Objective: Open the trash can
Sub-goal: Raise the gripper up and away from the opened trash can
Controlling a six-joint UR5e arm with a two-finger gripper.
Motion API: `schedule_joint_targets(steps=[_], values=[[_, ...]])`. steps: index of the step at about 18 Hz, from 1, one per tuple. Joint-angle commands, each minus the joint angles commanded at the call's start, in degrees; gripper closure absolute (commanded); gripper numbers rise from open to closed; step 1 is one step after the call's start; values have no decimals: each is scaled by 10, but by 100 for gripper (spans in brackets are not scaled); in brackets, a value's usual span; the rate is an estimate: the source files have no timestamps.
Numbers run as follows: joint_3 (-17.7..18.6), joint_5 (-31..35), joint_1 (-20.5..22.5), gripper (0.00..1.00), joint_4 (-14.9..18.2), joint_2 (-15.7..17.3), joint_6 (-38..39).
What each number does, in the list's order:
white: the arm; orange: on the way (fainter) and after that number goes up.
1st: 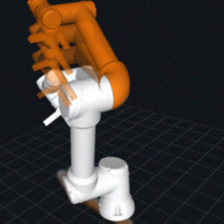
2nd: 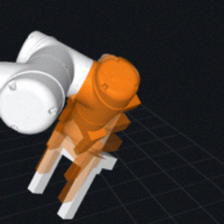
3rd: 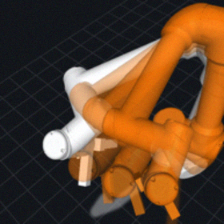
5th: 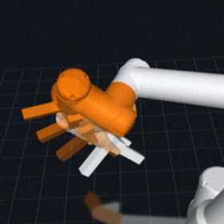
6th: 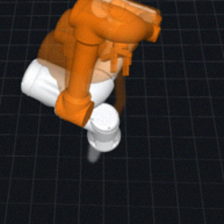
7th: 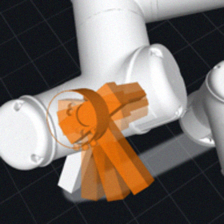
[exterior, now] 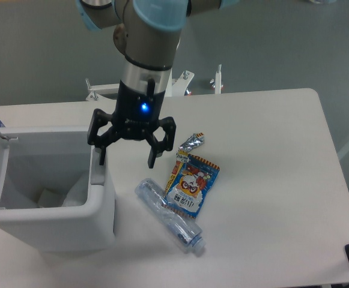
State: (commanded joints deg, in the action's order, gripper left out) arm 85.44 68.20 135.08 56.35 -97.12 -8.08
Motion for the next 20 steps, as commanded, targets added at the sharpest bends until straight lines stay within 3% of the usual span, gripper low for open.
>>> schedule_joint_targets(steps=[9,11,16,20], values=[[-43,55,67,0,10,12,-51],[-41,69,79,0,32,22,-110],[-24,97,118,0,126,53,-308],[25,111,155,0,134,90,-467]])
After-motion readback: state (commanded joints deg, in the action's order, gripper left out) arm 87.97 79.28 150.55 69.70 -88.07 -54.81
